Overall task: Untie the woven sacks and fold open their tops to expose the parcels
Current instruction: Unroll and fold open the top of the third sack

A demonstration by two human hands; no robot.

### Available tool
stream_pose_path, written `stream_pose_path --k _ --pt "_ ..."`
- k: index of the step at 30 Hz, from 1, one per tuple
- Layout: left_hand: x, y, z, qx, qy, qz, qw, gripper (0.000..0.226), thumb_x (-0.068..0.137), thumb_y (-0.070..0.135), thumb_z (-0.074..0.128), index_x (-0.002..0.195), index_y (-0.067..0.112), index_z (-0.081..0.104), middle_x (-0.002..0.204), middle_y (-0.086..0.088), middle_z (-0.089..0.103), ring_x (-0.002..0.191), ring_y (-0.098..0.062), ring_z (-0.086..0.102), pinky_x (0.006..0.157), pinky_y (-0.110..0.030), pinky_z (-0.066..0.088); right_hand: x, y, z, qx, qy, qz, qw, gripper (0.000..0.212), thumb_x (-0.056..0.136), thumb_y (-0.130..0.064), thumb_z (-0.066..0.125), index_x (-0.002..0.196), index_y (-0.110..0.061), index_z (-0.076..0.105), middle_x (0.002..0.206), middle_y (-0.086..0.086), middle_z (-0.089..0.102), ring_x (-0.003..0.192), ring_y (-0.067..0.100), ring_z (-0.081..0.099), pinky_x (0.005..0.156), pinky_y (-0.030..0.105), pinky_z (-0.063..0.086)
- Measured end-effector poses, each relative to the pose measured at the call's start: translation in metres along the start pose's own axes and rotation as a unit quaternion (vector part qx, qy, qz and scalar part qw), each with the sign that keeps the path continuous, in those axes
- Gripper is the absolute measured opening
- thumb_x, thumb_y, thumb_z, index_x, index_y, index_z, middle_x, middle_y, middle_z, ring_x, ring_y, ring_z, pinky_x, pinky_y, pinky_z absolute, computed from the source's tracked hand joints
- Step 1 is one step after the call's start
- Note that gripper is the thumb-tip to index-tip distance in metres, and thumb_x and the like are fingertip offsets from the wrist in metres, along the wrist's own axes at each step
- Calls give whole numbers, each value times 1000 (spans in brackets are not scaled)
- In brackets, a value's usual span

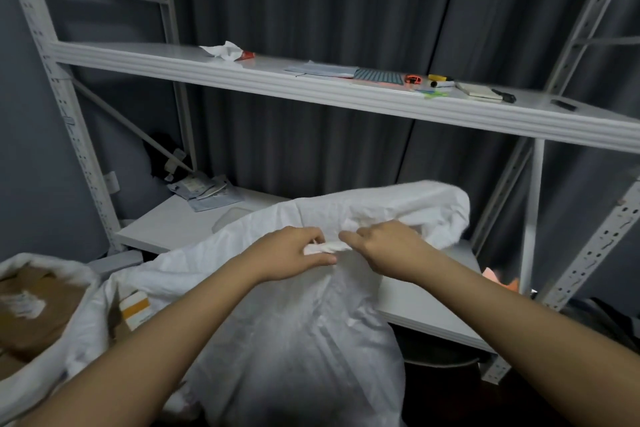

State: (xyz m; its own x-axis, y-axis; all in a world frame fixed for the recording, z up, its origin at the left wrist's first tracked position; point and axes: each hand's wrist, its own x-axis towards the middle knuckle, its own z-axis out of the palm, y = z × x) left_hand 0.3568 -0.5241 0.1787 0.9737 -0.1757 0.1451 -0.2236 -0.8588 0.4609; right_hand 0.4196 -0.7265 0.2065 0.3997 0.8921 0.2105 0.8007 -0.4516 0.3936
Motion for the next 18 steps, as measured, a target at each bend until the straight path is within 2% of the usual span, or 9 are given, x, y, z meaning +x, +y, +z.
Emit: stream_pose_path --k 1,3,5,6,7,9,12,15,18 --pt "0 0 -1 -19 -9 -7 1000 37 87 60 51 92 25 62 83 7 66 79 -12 61 72 -35 49 -1 1 2 -23 24 2 999 29 80 -6 48 104 -13 62 71 6 63 60 24 62 40 24 17" --pt "-1 2 0 116 12 21 993 31 94 48 46 97 22 63 87 2 67 83 -19 62 70 -34 44 -1 -4 2 109 -6 18 994 30 93 -23 45 121 -25 56 99 0 66 88 19 62 57 31 42" --pt "-2 3 5 249 57 66 965 25 97 36 43 106 20 60 97 -2 67 90 -25 63 68 -32 38 0 -7 -1 338 -91 74 934 30 96 -45 48 118 -29 59 106 -6 66 96 13 59 80 34 48" --pt "-1 1 8 256 69 80 961 24 96 37 45 107 20 59 98 -1 67 90 -25 63 67 -31 36 0 -7 -2 397 -88 99 908 31 96 -46 48 110 -24 65 101 -4 68 91 14 60 81 34 48" --pt "-3 2 8 238 65 84 966 28 94 44 48 105 21 58 95 1 67 88 -22 62 66 -30 36 0 -7 0 401 -75 107 907 31 97 -42 49 104 -19 68 94 -1 69 86 15 61 78 34 48" --pt "-6 1 5 111 6 39 993 38 85 60 53 100 26 58 88 7 65 82 -14 59 66 -30 40 0 -6 9 225 -18 62 972 20 95 -24 53 98 -14 70 82 3 69 74 20 63 61 33 44" --pt "-6 -2 5 -43 -31 -16 998 27 88 52 55 88 25 62 81 8 62 81 -15 59 72 -34 46 -5 -11 20 27 80 -9 996 10 79 -21 58 80 -15 67 60 0 57 51 21 58 39 25 32" --pt "-6 -4 11 186 39 51 981 34 96 47 37 103 27 63 94 5 67 91 -18 61 71 -31 43 -1 -17 7 190 22 34 981 34 90 -49 45 102 -25 67 87 -8 66 80 13 60 62 29 44" --pt "-6 -7 14 172 47 72 981 34 90 57 44 100 29 61 94 8 66 86 -11 60 66 -28 39 0 -13 7 324 -24 52 944 26 97 -34 50 111 -23 68 90 -9 69 81 10 59 71 26 44"
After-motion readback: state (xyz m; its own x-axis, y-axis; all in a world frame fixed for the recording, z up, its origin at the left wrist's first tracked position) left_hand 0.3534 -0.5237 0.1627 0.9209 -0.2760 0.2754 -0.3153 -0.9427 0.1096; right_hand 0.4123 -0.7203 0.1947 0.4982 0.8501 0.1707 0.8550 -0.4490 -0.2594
